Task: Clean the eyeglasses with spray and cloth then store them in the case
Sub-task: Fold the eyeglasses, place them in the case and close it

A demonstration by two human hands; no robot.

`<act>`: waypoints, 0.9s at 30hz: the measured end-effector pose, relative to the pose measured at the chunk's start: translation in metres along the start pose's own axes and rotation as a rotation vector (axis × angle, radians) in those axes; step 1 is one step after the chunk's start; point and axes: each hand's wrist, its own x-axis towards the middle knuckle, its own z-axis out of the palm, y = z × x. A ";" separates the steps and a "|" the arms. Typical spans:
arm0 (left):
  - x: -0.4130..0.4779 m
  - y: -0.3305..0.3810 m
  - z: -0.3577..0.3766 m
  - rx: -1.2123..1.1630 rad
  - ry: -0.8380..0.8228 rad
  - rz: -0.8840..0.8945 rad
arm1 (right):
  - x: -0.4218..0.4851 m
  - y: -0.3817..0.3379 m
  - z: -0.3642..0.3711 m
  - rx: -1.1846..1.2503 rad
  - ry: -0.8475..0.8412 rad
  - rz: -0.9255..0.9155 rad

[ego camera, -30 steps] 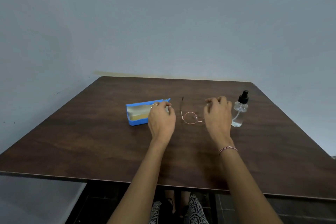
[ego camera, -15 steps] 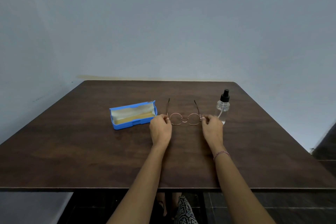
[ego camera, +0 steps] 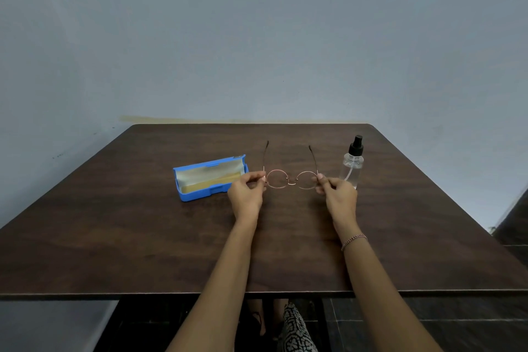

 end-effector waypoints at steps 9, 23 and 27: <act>-0.005 0.012 -0.005 -0.398 -0.077 -0.113 | -0.002 -0.009 -0.004 0.544 -0.028 0.114; -0.007 0.016 -0.013 -0.507 -0.149 -0.118 | -0.003 -0.013 -0.007 0.586 -0.068 0.065; -0.007 0.016 -0.013 -0.492 -0.150 -0.093 | -0.002 -0.012 -0.006 0.531 -0.085 0.032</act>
